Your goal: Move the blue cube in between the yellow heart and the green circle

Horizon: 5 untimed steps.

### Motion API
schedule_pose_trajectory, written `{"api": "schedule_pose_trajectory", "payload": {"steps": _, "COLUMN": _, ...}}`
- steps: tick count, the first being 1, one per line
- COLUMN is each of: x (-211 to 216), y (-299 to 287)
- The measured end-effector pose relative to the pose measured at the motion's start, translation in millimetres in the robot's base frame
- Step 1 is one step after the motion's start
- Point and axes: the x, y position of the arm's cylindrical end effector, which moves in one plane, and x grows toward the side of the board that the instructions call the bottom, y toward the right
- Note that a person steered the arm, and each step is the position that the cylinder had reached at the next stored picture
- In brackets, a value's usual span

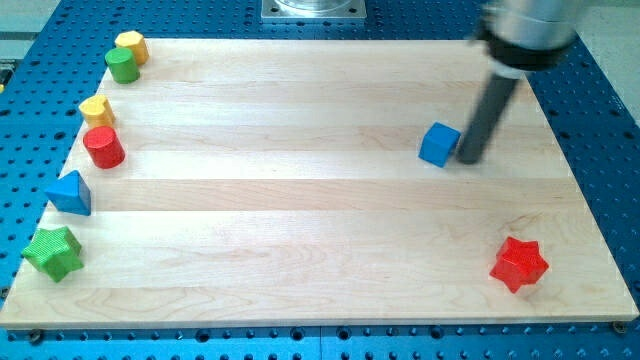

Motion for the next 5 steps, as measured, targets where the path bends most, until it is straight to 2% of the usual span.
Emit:
{"api": "schedule_pose_trajectory", "payload": {"steps": 1, "x": -6, "y": -98}}
{"api": "schedule_pose_trajectory", "payload": {"steps": 2, "x": -32, "y": -165}}
{"api": "schedule_pose_trajectory", "payload": {"steps": 3, "x": -49, "y": -207}}
{"api": "schedule_pose_trajectory", "payload": {"steps": 5, "x": -68, "y": -193}}
